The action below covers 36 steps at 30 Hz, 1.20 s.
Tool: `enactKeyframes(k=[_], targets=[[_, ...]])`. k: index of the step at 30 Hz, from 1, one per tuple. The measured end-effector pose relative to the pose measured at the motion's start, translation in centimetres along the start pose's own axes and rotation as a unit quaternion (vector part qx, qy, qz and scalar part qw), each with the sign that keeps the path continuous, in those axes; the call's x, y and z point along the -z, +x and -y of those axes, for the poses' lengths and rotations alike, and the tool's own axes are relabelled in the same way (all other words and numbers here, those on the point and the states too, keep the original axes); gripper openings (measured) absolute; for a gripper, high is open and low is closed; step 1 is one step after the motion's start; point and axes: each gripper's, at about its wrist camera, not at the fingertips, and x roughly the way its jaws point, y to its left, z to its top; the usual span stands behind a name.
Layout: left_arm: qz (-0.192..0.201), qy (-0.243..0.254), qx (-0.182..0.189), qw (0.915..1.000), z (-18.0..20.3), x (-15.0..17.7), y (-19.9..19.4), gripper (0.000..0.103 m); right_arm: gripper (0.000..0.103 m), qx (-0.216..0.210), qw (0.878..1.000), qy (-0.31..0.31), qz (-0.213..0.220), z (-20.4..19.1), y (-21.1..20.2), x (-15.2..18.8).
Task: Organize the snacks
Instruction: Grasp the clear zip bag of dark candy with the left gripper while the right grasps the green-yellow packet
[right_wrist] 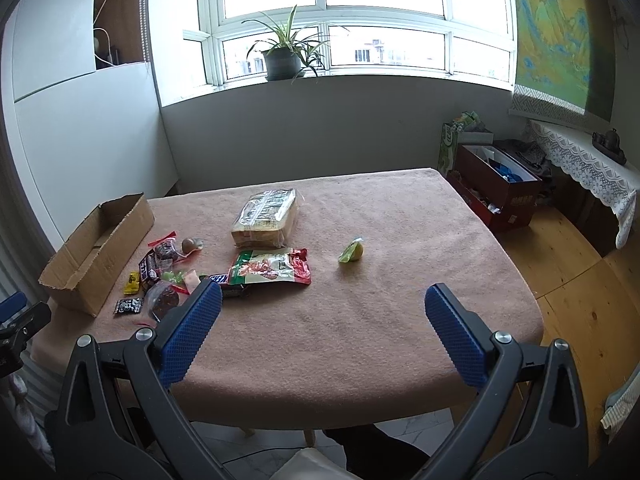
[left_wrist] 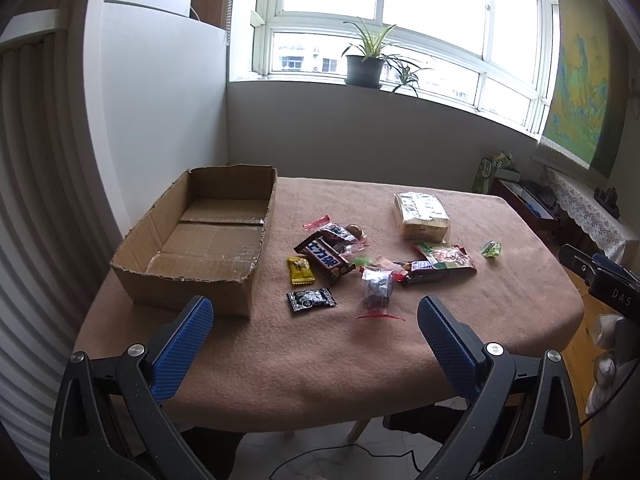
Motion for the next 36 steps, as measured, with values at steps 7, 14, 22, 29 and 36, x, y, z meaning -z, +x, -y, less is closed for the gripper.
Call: enactKeyframes(k=[7, 14, 22, 29, 36], targets=[[-0.022, 0.003, 0.015, 0.9997, 0.7, 0.4, 1.7, 0.094, 0.103, -0.003, 0.999, 0.025, -0.020, 2.0, 2.4, -0.2], [-0.051, 0.006, 0.035, 0.9981, 1.6, 0.6, 4.0, 0.081, 0.090, -0.011, 0.999, 0.026, -0.045, 3.0, 5.5, -0.4], [-0.087, 0.014, 0.070, 0.9937, 3.3, 0.5, 7.9, 0.074, 0.075, -0.034, 0.995, 0.043, -0.084, 3.9, 9.8, -0.7], [-0.110, 0.015, 0.080, 0.9906, 3.8, 0.0, 11.4, 0.071, 0.067, -0.046, 0.992, 0.051, -0.108, 4.1, 13.8, -1.3], [-0.126, 0.017, 0.084, 0.9883, 3.7, 0.3, 13.6, 0.069, 0.054, -0.051, 0.987, 0.073, -0.132, 4.8, 17.7, -2.0]])
